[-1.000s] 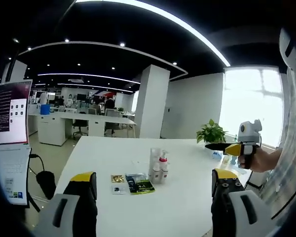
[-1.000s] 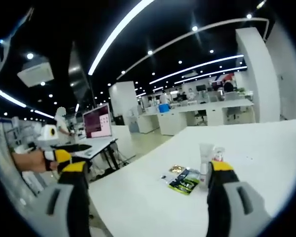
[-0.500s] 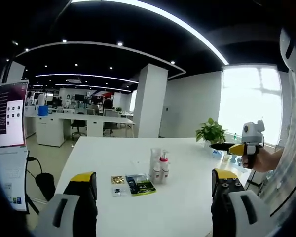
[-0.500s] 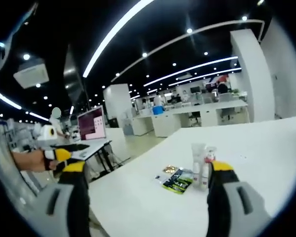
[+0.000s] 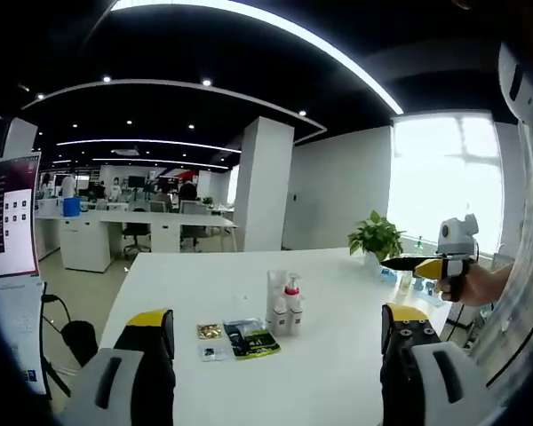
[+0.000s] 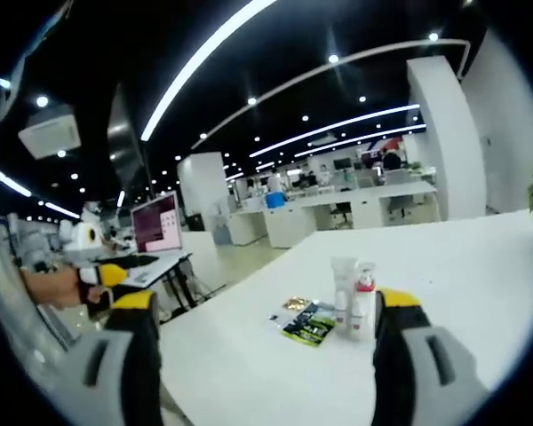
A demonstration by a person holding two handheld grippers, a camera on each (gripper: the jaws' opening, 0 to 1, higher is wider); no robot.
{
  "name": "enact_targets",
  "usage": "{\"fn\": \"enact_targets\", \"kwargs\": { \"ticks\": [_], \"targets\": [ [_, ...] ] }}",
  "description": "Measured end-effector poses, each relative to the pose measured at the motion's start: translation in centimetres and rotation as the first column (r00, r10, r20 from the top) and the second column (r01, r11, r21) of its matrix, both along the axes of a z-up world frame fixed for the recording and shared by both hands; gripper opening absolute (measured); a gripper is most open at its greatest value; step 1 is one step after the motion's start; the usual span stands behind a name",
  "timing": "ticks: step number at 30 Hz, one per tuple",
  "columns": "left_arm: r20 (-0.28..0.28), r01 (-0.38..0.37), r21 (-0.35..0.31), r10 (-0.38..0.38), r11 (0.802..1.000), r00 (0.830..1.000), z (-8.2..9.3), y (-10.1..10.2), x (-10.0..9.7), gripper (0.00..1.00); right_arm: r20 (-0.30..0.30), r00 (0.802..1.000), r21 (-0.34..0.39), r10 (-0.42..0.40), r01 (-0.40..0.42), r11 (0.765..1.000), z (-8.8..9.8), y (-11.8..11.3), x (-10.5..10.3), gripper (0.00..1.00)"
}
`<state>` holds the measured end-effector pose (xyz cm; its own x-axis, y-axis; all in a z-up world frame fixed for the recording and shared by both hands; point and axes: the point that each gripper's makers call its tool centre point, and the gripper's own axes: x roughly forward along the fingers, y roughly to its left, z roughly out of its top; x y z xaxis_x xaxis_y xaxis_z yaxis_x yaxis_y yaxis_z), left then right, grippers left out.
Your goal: Arrange the skincare products in the storage area until every visible bottle or jar stands upright without overlapping.
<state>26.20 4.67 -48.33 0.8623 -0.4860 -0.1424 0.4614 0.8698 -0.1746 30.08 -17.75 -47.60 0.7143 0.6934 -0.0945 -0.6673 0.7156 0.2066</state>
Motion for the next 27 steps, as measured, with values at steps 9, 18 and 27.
{"fn": "enact_targets", "kwargs": {
  "ticks": [9, 18, 27],
  "targets": [
    [0.006, 0.003, -0.003, -0.003, 1.000, 1.000, -0.3, 0.5, 1.0, 1.00, 0.002, 1.000, 0.000, -0.014, 0.015, 1.000, 0.1, -0.6, 0.0, 0.99],
    [0.020, 0.020, 0.021, -0.020, 1.000, 1.000, 0.2, -0.4, 1.4, 1.00, -0.007, 0.999, 0.008, -0.041, 0.041, 0.999, -0.3, -1.4, 0.0, 0.99],
    [0.028, 0.024, 0.019, -0.024, 1.000, 0.999, 0.0, -0.2, 1.2, 1.00, -0.014, 0.999, 0.011, -0.047, 0.047, 0.999, -0.8, -1.4, -0.3, 0.99]
  ]
}}
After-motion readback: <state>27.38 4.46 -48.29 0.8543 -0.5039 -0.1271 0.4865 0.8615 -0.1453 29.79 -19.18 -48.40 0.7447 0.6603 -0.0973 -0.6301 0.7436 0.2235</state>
